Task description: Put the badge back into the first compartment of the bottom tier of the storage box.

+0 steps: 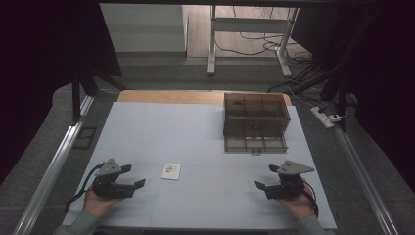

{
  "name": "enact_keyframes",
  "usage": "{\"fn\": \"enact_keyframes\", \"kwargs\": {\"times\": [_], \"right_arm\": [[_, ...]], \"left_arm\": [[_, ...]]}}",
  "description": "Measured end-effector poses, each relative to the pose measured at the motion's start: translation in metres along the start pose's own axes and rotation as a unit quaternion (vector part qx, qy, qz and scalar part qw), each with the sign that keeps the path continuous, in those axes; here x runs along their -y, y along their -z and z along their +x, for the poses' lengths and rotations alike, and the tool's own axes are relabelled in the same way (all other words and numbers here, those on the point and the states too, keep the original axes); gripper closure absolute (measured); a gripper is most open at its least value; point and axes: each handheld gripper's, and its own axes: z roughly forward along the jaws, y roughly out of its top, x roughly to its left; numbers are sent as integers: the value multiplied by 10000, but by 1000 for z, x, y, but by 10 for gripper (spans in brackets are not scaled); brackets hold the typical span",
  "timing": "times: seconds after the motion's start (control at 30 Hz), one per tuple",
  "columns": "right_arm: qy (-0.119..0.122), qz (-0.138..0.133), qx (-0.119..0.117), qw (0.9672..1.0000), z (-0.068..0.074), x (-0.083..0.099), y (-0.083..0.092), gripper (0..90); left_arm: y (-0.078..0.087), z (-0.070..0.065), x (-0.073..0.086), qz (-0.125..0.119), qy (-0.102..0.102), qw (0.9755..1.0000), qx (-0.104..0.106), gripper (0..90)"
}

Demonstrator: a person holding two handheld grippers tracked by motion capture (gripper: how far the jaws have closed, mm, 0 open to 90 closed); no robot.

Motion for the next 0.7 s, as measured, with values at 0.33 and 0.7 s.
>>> {"fn": "enact_keyframes", "kwargs": {"times": [0.33, 0.7], "right_arm": [[-53, -106, 69, 9999, -2, 0, 4, 167], [-26, -30, 78, 10000, -1, 0, 2, 167]], "left_arm": [[1, -1, 0, 0, -56, 10000, -2, 186], [1, 0, 0, 0, -100, 9999, -41, 186]]}}
